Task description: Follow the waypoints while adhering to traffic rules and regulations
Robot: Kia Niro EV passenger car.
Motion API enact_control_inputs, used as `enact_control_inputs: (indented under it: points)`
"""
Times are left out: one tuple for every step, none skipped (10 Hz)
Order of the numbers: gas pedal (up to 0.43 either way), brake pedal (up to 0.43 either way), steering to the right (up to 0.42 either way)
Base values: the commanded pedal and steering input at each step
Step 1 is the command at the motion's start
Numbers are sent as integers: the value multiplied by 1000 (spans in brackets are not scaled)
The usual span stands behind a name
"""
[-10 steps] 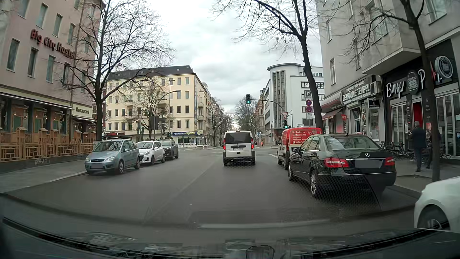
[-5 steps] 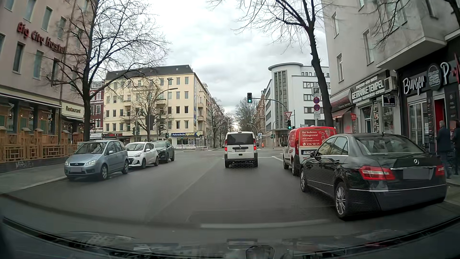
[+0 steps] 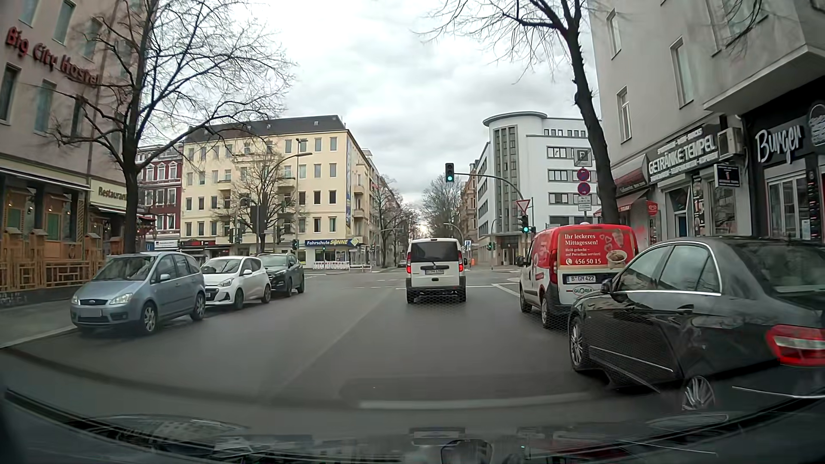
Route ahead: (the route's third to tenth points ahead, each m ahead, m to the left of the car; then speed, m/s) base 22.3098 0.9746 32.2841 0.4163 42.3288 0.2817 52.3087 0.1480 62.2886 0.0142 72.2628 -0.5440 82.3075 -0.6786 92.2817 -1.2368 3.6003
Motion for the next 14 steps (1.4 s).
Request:
enact_control_inputs:
  points:
    - [87,12,9]
    - [110,12,8]
    - [118,12,8]
    - [118,12,8]
    - [130,12,8]
    - [138,12,8]
    - [177,12,9]
    - [177,12,11]
    - [177,12,13]
    - [177,12,16]
    - [177,12,20]
    - [177,12,20]
    - [177,12,20]
    - [177,12,20]
